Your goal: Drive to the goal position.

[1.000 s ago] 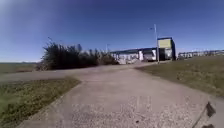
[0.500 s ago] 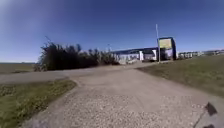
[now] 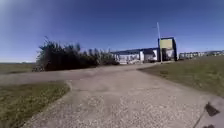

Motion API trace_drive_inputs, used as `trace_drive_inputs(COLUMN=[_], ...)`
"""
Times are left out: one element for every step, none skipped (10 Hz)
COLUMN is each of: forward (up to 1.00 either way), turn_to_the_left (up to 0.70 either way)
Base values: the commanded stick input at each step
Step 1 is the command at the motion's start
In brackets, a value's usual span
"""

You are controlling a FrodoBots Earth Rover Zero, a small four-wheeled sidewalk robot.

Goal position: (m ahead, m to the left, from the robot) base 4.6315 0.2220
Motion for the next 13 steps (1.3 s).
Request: trace_drive_inputs(forward=[1.0, 1.0, 1.0, 1.0, 1.0, 1.0, 1.0, 1.0, 1.0, 1.0, 1.0, 1.0, 1.0], turn_to_the_left=[-0.37, -0.14, -0.06, -0.03, -0.11, -0.36, -0.15, 0.0, 0.0, 0.0, 0.0, 0.0, 0.0])
